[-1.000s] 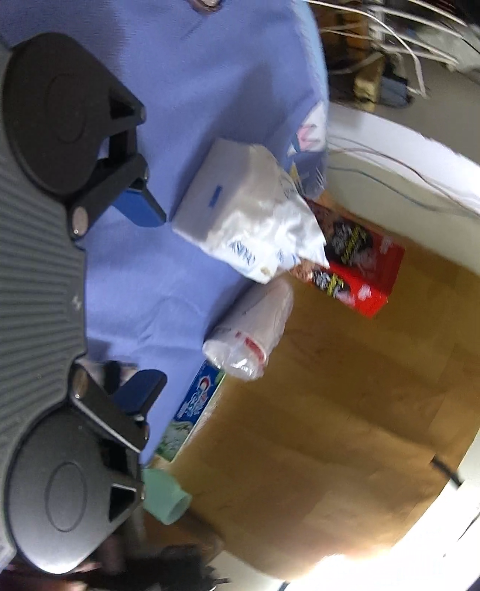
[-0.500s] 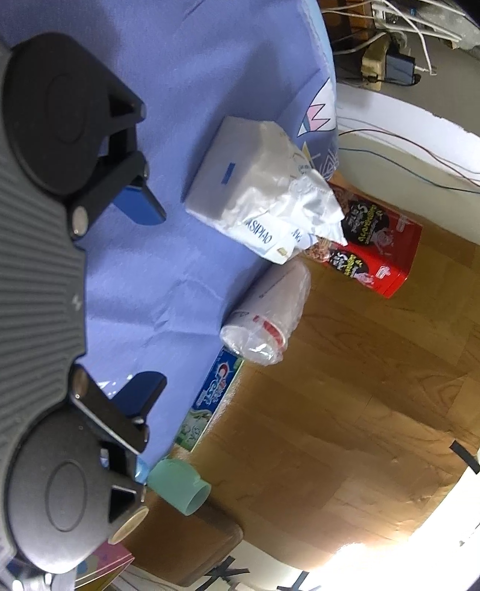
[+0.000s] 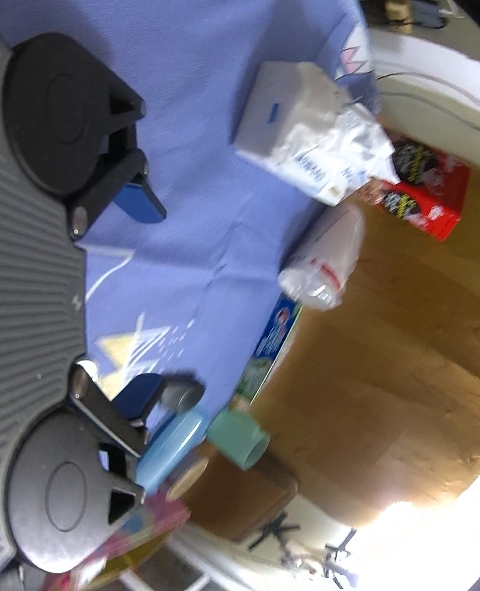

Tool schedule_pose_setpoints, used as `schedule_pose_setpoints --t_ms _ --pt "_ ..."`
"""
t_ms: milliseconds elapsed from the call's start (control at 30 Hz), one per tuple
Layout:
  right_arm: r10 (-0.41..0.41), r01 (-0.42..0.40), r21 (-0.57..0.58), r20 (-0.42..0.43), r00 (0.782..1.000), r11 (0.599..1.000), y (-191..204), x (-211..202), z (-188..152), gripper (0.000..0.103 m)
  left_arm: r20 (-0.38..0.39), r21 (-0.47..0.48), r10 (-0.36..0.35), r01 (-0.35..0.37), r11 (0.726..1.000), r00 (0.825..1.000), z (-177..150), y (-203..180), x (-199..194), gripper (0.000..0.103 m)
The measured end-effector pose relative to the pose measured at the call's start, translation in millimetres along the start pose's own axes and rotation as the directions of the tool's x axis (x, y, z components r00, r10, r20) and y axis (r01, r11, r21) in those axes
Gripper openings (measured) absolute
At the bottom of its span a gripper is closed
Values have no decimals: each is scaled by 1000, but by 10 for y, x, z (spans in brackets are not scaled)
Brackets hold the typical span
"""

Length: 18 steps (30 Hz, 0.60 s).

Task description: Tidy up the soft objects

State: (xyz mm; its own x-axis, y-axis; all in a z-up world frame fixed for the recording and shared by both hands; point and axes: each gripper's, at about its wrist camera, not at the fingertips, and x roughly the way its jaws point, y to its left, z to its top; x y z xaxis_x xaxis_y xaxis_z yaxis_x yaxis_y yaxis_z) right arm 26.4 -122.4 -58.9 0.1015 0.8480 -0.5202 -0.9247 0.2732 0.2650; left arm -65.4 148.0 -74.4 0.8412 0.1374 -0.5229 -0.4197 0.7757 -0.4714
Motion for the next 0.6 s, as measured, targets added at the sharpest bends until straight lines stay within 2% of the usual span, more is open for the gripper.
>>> schedule_pose_setpoints --t_ms 167,333,400,467,567,600 --pt "-1 -2 -81 -28 1000 997 132 37 -59 95 -103 -14 -102 101 995 989 -47 -53 -213 81" --pt "-23 17 -124 -51 998 992 144 153 -79 95 -173 106 -112 131 986 979 -250 -324 -250 75" --pt "-70 60 -160 -58 996 985 210 208 -82 95 -221 117 -93 121 986 971 -342 -382 -113 68" --pt "-108 93 -201 -63 992 975 243 290 -75 96 -182 142 -80 107 984 980 -398 -449 -84 67" --pt "-115 102 -233 -44 992 967 265 360 -96 94 -209 117 -140 167 979 968 -464 -554 -4 67" --pt "-118 107 -233 -35 992 967 278 363 -98 94 -197 149 -99 130 980 975 -491 -640 1 66"
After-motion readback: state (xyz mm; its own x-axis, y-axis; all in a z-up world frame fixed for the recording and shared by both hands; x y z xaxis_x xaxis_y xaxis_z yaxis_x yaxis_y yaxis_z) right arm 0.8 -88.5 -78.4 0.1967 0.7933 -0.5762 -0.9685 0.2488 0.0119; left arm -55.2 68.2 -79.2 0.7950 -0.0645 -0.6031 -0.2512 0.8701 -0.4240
